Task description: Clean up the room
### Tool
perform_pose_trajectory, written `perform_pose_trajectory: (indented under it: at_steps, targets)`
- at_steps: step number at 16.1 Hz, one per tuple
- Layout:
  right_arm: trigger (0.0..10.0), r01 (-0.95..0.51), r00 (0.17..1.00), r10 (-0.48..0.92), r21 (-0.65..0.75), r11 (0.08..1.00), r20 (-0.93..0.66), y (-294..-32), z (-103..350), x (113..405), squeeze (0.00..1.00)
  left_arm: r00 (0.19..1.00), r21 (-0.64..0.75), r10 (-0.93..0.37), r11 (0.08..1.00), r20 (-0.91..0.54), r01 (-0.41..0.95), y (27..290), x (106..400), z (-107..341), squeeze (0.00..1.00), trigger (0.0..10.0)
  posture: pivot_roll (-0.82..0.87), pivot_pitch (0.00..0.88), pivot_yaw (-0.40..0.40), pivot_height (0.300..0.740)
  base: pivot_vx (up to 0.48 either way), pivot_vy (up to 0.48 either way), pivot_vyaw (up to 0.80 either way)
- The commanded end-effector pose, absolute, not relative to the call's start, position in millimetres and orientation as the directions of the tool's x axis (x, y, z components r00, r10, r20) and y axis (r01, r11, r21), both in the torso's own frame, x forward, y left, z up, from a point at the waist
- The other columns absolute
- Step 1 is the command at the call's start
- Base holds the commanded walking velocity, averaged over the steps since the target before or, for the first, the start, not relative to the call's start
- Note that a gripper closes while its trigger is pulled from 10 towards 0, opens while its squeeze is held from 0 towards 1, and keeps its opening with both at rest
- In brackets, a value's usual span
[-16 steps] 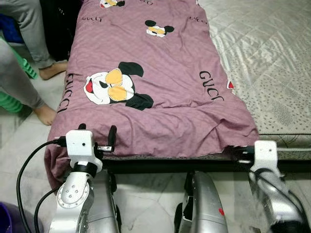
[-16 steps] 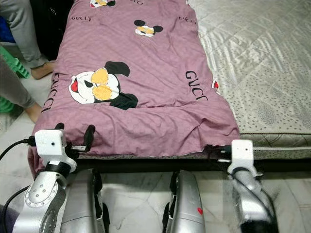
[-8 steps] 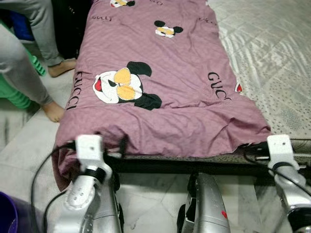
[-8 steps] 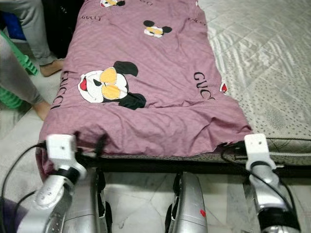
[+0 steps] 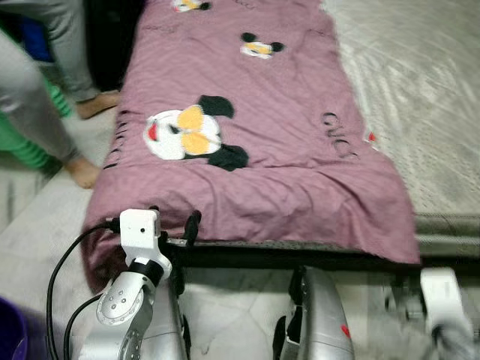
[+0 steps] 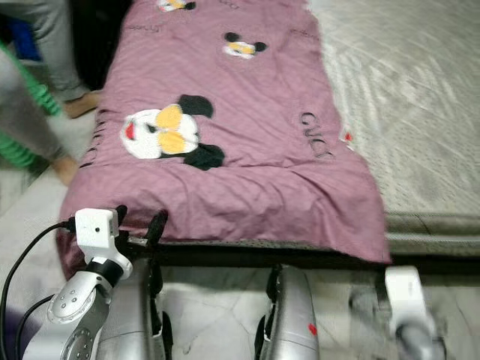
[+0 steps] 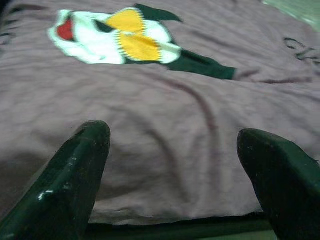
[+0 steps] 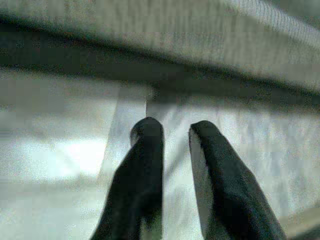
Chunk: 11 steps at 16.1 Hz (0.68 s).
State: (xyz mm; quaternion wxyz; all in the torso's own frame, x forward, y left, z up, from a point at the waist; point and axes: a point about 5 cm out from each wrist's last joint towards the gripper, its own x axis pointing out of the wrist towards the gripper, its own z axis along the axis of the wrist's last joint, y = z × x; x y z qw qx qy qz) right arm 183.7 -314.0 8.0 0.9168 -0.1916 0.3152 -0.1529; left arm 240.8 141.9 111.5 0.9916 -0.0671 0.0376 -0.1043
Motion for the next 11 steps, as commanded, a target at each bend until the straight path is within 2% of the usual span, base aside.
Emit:
perform_pose_trajectory:
  at_steps: [1, 3, 4, 5, 7, 8, 9, 10, 11]
  targets:
    - [10.0, 0.167, 0.771, -0.4, -0.449, 0.878, -0.496, -310.9, 17.0, 179.1, 1.0, 0.97, -0.144, -0.231, 0.965, -0.079, 0.218, 139.9, 238.9, 108.6, 0.0, 10.0, -0.05, 0.208, -0.035, 0.545, 0.0, 0.0, 0.0]
    - [10.0, 0.162, 0.787, -0.4, -0.469, 0.868, -0.469, -306.8, 24.3, 166.8, 1.0, 0.97, -0.143, -0.231, 0.965, -0.08, 0.218, 140.7, 239.7, 108.0, 0.0, 10.0, -0.05, 0.205, -0.039, 0.545, 0.0, 0.0, 0.0]
    - [10.0, 0.202, 0.828, -0.416, -0.493, 0.846, -0.375, -306.3, 41.6, 169.0, 1.0, 0.971, -0.141, -0.226, 0.967, -0.079, 0.214, 141.6, 240.1, 108.0, 0.0, 10.0, -0.06, 0.205, -0.039, 0.545, 0.0, 0.0, 0.0]
    - [10.0, 0.244, 0.897, -0.392, -0.509, 0.826, -0.207, -301.0, 75.0, 192.4, 1.0, 0.974, -0.138, -0.214, 0.97, -0.074, 0.202, 142.9, 240.8, 108.3, 0.0, 10.0, -0.06, 0.202, -0.036, 0.545, 0.0, 0.0, 0.0]
    - [10.0, 0.28, 0.944, -0.33, -0.484, 0.829, -0.019, -284.6, 118.2, 232.1, 1.0, 0.975, -0.137, -0.209, 0.971, -0.07, 0.199, 142.8, 242.1, 108.6, 0.0, 10.0, -0.06, 0.201, -0.033, 0.545, 0.0, 0.0, 0.0]
    - [10.0, 0.28, 0.959, -0.27, -0.436, 0.856, 0.084, -268.1, 146.0, 261.2, 1.0, 0.976, -0.133, -0.208, 0.971, -0.06, 0.199, 142.2, 244.1, 110.7, 0.0, 10.0, -0.06, 0.199, -0.032, 0.545, 0.0, 0.0, 0.0]
    - [10.0, 0.263, 0.965, -0.246, -0.397, 0.879, 0.093, -260.7, 151.3, 271.1, 1.0, 0.977, -0.132, -0.204, 0.972, -0.054, 0.196, 142.7, 244.7, 111.6, 0.0, 10.0, -0.06, 0.199, -0.032, 0.545, 0.0, 0.0, 0.0]
    - [10.0, 0.188, 0.982, -0.176, -0.309, 0.932, 0.065, -241.5, 152.4, 293.4, 1.0, 0.981, -0.127, -0.189, 0.975, -0.045, 0.182, 145.2, 245.5, 113.4, 0.0, 10.0, -0.04, 0.2, -0.035, 0.545, 0.0, 0.0, 0.0]
    - [10.0, 0.177, 0.984, -0.167, -0.3, 0.937, 0.059, -238.4, 152.4, 295.9, 1.0, 0.981, -0.126, -0.187, 0.976, -0.043, 0.18, 145.6, 245.1, 114.1, 0.0, 10.0, -0.04, 0.202, -0.035, 0.545, 0.0, 0.0, 0.0]
